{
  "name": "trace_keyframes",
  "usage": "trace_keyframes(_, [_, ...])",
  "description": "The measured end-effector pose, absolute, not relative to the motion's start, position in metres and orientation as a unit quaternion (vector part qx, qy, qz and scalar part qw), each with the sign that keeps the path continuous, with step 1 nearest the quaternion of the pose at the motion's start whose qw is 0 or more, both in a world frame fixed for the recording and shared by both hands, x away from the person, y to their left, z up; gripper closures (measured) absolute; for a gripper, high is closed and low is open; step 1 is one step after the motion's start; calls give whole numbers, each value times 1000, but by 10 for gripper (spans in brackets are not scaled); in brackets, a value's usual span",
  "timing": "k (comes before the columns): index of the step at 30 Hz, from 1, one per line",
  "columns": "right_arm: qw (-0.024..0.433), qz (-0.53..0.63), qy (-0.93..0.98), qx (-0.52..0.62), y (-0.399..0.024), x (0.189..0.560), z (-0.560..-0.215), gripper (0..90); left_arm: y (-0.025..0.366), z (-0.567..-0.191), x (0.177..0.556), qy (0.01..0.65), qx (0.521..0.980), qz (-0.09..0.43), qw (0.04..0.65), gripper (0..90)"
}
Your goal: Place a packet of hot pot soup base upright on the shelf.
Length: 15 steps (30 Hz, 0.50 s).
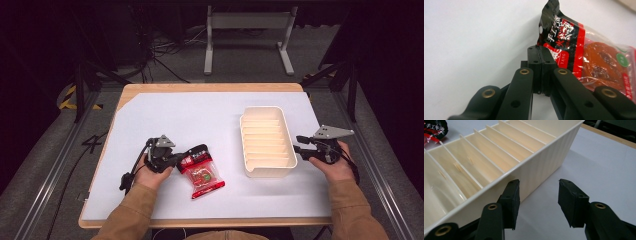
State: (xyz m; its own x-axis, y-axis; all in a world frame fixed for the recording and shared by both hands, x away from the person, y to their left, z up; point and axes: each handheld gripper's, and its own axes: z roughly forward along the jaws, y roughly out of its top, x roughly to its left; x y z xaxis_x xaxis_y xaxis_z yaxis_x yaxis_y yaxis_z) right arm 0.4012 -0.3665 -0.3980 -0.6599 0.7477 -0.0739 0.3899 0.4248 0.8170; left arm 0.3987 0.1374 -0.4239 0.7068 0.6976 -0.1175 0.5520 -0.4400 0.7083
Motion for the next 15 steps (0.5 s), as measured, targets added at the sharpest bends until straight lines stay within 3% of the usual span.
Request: trace_keyframes(15, [203, 391, 824, 358, -370, 401, -397, 587, 152, -382, 376, 329, 812, 117, 468, 900])
